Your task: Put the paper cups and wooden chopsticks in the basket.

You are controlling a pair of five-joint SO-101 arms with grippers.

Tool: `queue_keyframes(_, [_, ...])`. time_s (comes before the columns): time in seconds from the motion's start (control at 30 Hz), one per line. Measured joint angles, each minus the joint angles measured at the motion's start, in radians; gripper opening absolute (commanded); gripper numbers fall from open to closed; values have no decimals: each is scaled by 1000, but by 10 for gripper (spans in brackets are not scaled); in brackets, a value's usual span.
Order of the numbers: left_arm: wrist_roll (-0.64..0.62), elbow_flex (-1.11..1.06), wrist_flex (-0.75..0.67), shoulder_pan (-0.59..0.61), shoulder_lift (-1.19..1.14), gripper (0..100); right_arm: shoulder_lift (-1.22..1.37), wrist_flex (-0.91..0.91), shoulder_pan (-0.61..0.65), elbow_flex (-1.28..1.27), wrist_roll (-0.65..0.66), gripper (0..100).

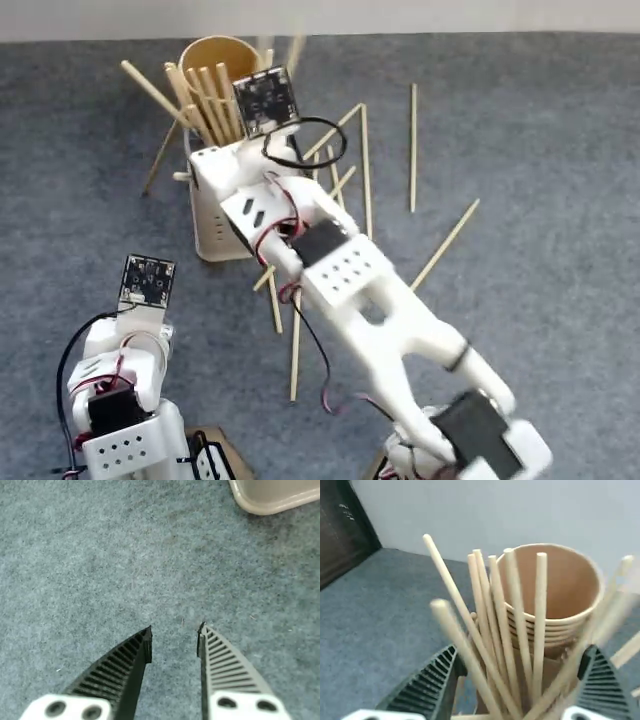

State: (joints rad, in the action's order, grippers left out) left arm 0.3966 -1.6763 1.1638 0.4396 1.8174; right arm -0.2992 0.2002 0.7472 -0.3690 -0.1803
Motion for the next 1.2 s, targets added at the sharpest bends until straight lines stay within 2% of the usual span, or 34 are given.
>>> queue_keyframes(0.17, [0,0,0,0,0,168,-169,365,0,120,0,347])
queue_keyframes(0.33, [0,0,0,0,0,168,-199,717,-6,358,0,347])
queue_keyframes(0.43, [-2,0,0,5,0,168,-204,922,-92,454,0,347])
queue_keyframes(0.57, [-2,0,0,37,0,168,-150,1149,-292,391,0,347])
queue_keyframes(0.7, [-2,0,0,26,0,168,6,1154,-446,189,0,347])
queue_keyframes(0.9, [-2,0,0,26,0,168,290,1005,-578,41,0,347])
queue_keyframes(1.1, [-2,0,0,26,0,168,517,977,-617,52,0,341])
queue_keyframes(1.2, [-2,0,0,26,0,168,589,979,-617,100,0,241])
